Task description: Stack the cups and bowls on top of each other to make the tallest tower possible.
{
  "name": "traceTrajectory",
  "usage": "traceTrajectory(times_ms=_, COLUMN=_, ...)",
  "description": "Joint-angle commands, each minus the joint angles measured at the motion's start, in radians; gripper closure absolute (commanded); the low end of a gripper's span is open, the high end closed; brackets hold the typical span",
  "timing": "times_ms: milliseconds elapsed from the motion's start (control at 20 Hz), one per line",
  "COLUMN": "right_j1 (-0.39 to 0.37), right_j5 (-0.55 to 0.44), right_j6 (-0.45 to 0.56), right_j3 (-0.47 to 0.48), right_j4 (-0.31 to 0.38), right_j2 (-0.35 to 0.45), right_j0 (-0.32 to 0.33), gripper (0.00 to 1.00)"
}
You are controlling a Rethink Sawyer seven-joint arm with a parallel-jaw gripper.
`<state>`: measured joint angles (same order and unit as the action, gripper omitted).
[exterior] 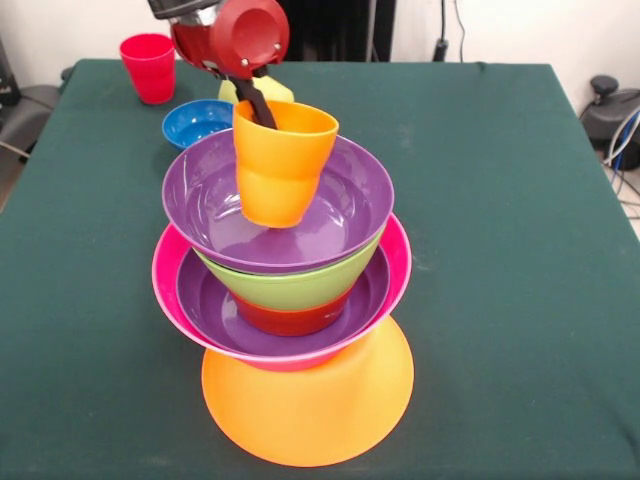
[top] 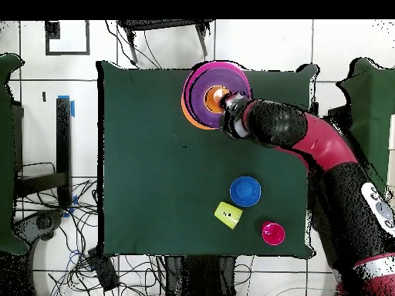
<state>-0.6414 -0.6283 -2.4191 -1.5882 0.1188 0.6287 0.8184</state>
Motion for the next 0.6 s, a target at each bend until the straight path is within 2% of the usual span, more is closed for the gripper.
traceTrajectory(times_ms=50, right_j1=-0.007, right_j5=-0.030, right_j6=0.162, right_j3=-0.069, right_j4=0.073, right_j2=0.034, right_j0=-0.007, gripper=1.00)
traceTrajectory(times_ms=600, right_j1=0.015, right_j5=0.013, right_j6=0.145, right_j3=-0.080, right_j4=0.079, right_j2=0.041, right_j0=-0.016, gripper=1.00)
